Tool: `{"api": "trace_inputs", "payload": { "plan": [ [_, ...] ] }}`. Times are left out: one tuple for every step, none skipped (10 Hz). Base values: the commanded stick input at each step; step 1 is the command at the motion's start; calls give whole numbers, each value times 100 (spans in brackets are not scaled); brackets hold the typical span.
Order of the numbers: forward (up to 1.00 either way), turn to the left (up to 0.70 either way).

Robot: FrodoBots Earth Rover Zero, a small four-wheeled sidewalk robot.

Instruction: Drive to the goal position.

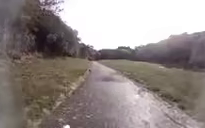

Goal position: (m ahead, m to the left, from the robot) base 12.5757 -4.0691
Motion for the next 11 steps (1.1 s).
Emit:
{"api": "trace_inputs", "payload": {
  "plan": [
    [100,-1],
    [100,-3],
    [100,-4],
    [100,-6],
    [100,-8],
    [100,-9],
    [100,-11],
    [100,-13],
    [100,-15],
    [100,-16],
    [100,-18]
  ]
}}
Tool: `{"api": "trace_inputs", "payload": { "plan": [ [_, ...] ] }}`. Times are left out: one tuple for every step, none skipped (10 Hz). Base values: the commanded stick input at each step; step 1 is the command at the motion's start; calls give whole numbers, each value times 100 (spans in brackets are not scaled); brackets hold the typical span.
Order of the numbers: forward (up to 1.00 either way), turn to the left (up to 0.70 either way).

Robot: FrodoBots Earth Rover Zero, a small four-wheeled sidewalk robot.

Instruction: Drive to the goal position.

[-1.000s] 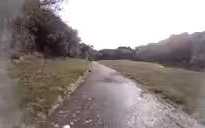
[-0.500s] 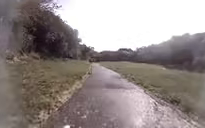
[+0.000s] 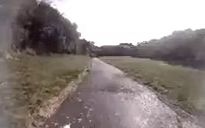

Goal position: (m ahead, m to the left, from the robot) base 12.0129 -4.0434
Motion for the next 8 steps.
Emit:
{"api": "trace_inputs", "payload": {
  "plan": [
    [100,-20],
    [100,-16],
    [100,-12],
    [100,-7],
    [100,-2],
    [100,0],
    [100,0],
    [100,0]
  ]
}}
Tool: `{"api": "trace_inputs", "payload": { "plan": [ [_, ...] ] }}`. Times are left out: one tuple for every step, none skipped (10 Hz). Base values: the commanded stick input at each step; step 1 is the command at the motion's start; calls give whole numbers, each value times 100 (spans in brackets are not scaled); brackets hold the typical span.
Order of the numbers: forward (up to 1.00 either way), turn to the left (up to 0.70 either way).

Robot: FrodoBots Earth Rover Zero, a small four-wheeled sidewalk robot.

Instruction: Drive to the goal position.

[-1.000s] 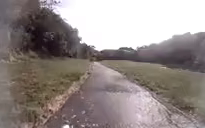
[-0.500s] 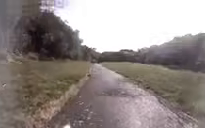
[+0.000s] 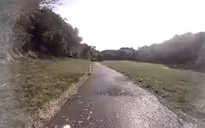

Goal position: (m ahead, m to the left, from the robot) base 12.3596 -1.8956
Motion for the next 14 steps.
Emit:
{"api": "trace_inputs", "payload": {
  "plan": [
    [100,0],
    [100,0],
    [100,-6],
    [100,-17],
    [100,-19],
    [100,-6],
    [100,0],
    [100,0],
    [100,0],
    [100,0],
    [100,0],
    [100,0],
    [100,0],
    [100,0]
  ]
}}
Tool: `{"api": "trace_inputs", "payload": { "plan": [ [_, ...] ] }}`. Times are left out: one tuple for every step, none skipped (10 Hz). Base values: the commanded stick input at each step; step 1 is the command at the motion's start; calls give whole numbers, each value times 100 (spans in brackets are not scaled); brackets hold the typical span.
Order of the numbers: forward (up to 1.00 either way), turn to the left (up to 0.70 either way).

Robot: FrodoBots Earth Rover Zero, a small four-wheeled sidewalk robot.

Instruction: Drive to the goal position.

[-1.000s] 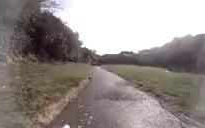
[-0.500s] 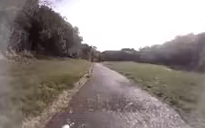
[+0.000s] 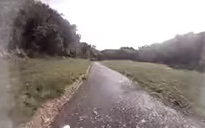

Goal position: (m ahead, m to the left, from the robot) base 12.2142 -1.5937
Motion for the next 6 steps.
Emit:
{"api": "trace_inputs", "payload": {
  "plan": [
    [100,0],
    [100,0],
    [100,0],
    [100,0],
    [100,0],
    [100,0]
  ]
}}
